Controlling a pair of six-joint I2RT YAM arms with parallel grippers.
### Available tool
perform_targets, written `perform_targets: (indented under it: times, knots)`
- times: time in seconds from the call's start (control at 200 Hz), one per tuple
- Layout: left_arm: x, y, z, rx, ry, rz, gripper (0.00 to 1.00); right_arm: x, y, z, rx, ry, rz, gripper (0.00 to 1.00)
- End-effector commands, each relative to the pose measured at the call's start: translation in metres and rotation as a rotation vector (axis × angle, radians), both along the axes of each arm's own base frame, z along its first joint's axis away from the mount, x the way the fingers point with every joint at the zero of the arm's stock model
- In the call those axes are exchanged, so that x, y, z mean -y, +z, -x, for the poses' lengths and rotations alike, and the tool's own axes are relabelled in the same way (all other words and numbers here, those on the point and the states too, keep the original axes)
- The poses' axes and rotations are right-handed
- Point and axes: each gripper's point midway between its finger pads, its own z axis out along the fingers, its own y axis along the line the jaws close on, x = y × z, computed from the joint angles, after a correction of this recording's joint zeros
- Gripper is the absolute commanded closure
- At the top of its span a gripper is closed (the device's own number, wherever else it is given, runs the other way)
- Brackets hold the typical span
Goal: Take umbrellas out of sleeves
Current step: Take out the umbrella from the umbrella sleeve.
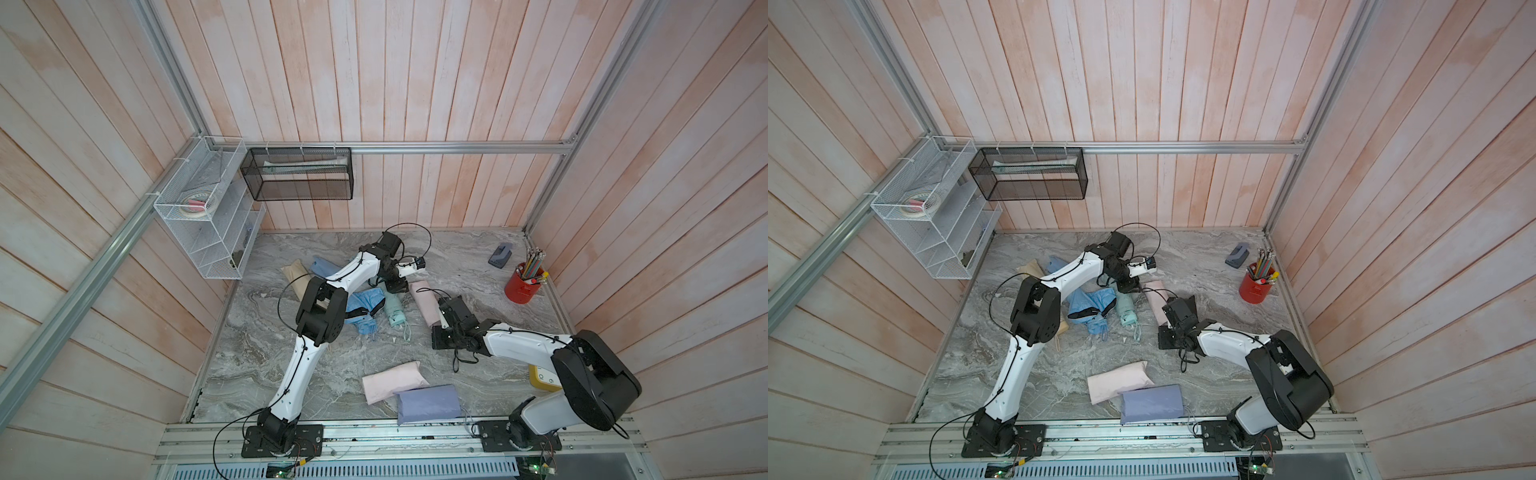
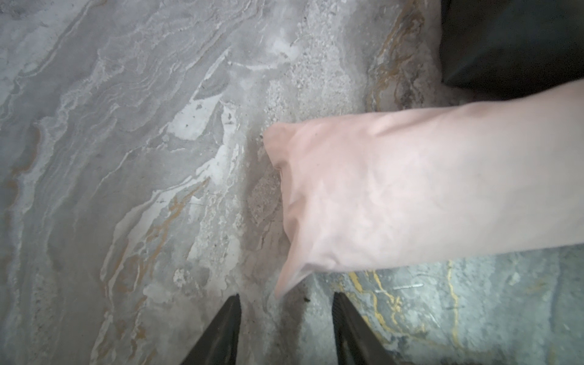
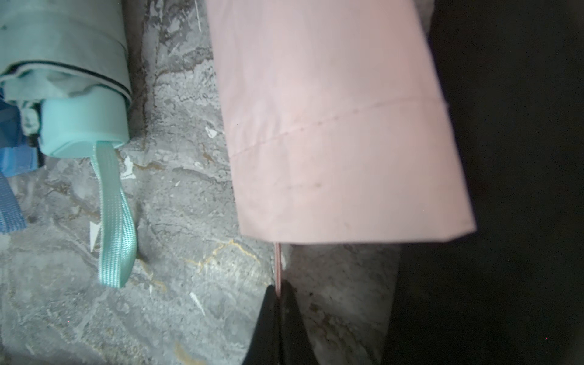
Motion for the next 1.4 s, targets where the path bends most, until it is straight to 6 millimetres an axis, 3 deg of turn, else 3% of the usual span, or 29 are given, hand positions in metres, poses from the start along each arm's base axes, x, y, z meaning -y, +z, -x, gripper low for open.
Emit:
perform_targets:
  times: [0.0,0.335,0.775,0.94,1.13,1.395]
  knots:
    - [0.004,-0.011,-0.001,-0.001,-0.019,-0.014,0.49,0.000,-0.003,0.004,-0.024,-0.002,-0.007,1.00]
    - [0.014,-0.012,0.000,0.012,-0.034,-0.017,0.50,0.000,-0.004,0.004,-0.028,-0.002,-0.007,1.00]
    - [0.009,-0.012,0.003,0.029,-0.048,-0.038,0.78,-0.001,-0.003,0.004,-0.026,0.003,-0.008,1.00]
    - [0.005,-0.009,-0.001,0.060,-0.032,-0.056,0.85,-0.002,-0.002,0.003,-0.025,0.004,-0.012,1.00]
    - [0.002,-0.003,-0.010,0.094,0.008,-0.068,1.00,-0.002,0.000,0.002,-0.022,0.007,-0.010,1.00]
    - [-0.003,0.004,-0.020,0.140,0.059,-0.084,1.00,-0.001,0.003,0.002,-0.016,0.007,-0.008,1.00]
